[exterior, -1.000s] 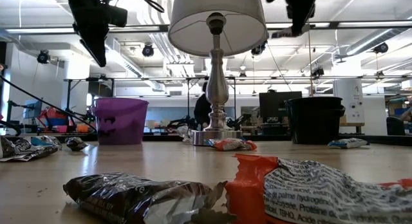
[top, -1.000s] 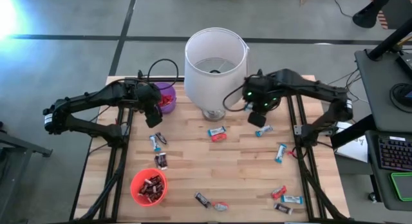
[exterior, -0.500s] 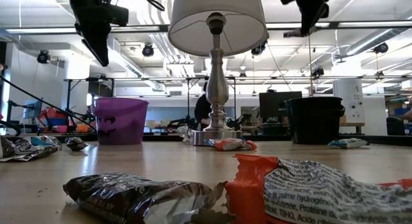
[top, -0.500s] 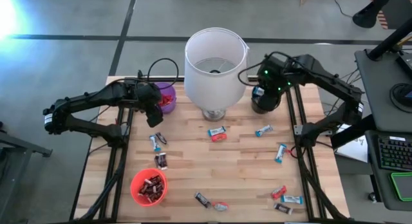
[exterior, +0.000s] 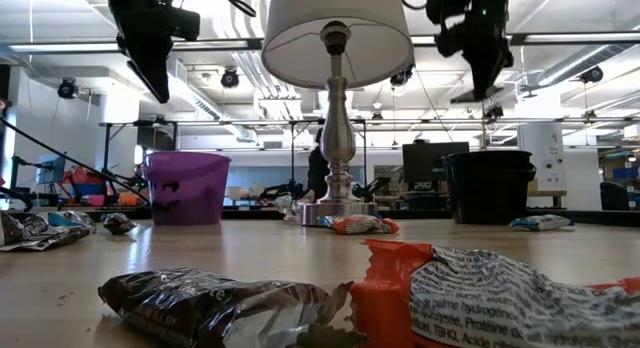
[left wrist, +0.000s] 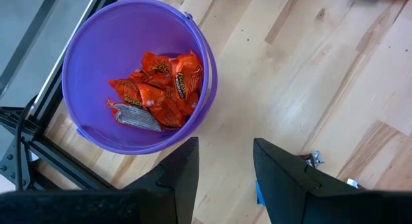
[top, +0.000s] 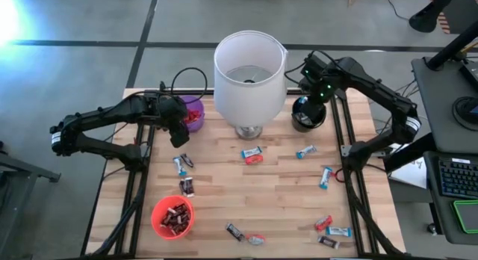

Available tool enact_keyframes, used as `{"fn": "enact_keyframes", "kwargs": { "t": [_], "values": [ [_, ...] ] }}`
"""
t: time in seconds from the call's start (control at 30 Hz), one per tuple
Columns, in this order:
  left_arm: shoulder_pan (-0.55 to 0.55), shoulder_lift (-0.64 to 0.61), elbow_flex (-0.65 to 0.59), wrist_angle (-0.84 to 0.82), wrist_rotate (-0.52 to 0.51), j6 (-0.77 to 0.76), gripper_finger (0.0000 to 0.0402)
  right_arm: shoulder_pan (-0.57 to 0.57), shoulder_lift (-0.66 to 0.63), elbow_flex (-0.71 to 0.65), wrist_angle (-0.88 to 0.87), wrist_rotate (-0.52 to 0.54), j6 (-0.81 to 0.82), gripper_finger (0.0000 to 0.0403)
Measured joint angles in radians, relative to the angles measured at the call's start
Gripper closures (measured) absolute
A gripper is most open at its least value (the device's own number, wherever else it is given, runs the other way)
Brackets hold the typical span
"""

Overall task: Sort candy
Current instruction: Put the white chocolate into the black bin

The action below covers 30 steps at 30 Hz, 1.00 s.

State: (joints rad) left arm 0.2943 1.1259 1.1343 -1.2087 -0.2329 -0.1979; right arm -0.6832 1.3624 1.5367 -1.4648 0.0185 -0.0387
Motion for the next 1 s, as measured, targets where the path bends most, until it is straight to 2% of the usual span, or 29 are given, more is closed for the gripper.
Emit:
{"fn": "enact_keyframes", "kwargs": {
  "t": [0.3, 0.7, 1.0],
  "values": [
    [0.0, 0.0, 0.0, -0.001, 0.0, -0.005, 0.0272, -0.051, 0.0, -0.107, 0.077, 0.0, -0.013, 0.0373],
    [0.0, 0.0, 0.0, -0.002, 0.0, -0.005, 0.0272, -0.075, 0.0, -0.176, 0.11, 0.007, -0.064, 0.0304],
    [0.0, 0.0, 0.0, -0.002, 0.0, -0.006, 0.0272, -0.077, -0.025, -0.181, 0.07, 0.007, -0.049, 0.0302]
  ]
}}
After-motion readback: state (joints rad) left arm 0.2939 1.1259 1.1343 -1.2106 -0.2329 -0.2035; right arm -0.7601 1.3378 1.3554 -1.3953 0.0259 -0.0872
